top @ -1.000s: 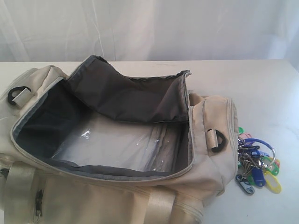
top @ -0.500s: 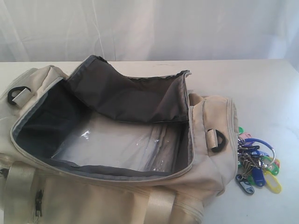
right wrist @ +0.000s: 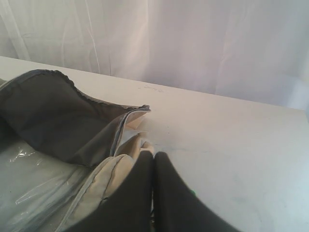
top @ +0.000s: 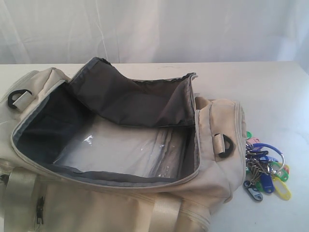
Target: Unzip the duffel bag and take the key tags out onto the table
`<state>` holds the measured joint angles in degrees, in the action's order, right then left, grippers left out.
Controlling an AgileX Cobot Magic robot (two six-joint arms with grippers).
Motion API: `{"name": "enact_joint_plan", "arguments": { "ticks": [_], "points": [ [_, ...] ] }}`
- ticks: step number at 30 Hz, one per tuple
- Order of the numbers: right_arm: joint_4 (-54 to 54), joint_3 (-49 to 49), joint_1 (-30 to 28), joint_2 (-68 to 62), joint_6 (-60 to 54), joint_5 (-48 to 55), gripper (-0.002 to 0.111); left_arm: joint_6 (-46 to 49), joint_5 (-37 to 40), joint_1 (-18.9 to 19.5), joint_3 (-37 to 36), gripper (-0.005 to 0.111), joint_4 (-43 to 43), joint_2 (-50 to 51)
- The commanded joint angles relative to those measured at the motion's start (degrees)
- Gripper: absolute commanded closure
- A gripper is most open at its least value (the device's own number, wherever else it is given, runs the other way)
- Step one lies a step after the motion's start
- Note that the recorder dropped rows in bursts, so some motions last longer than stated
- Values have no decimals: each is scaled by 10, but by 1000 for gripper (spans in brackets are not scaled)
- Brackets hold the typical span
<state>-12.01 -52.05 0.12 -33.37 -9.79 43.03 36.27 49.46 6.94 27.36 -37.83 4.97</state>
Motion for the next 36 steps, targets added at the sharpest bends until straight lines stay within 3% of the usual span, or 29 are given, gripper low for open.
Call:
{"name": "enact_joint_plan", "arguments": {
  "ticks": [1, 12, 16, 18, 22, 24, 26, 29, 33, 34, 36],
  "points": [
    [-3, 2, -1, 3, -4, -5, 108, -3, 0, 0, -5, 107, -11, -4],
    [-3, 2, -1, 3, -4, -5, 108, -2, -1, 0, -5, 107, -11, -10],
    [-3, 2, -1, 3, -4, -5, 108, -20, -118, 0, -13, 107, -5, -34],
    [-3, 2, -1, 3, -4, -5, 108, -141, -214, 3, -33, 107, 47, -45],
    [-3, 2, -1, 3, -4, -5, 108, -603, -355, 4, -100, 107, 360, -50],
    [-3, 2, -1, 3, -4, -5, 108, -706, -415, 4, -135, 107, 467, -50],
    [-3, 2, -1, 3, -4, -7, 108, -689, -461, 4, -170, 107, 504, -50],
    [-3, 2, -1, 3, -4, -7, 108, -572, -484, 4, -214, 107, 481, -50],
    [-3, 2, -1, 3, -4, -7, 108, -348, -472, -5, -274, 107, 342, -50],
    [-3, 2, -1, 3, -4, -7, 108, -310, -462, -11, -274, 107, 321, -50],
    [-3, 2, -1, 3, -4, -7, 108, -279, -360, -22, -274, 107, 330, -50]
  ]
}}
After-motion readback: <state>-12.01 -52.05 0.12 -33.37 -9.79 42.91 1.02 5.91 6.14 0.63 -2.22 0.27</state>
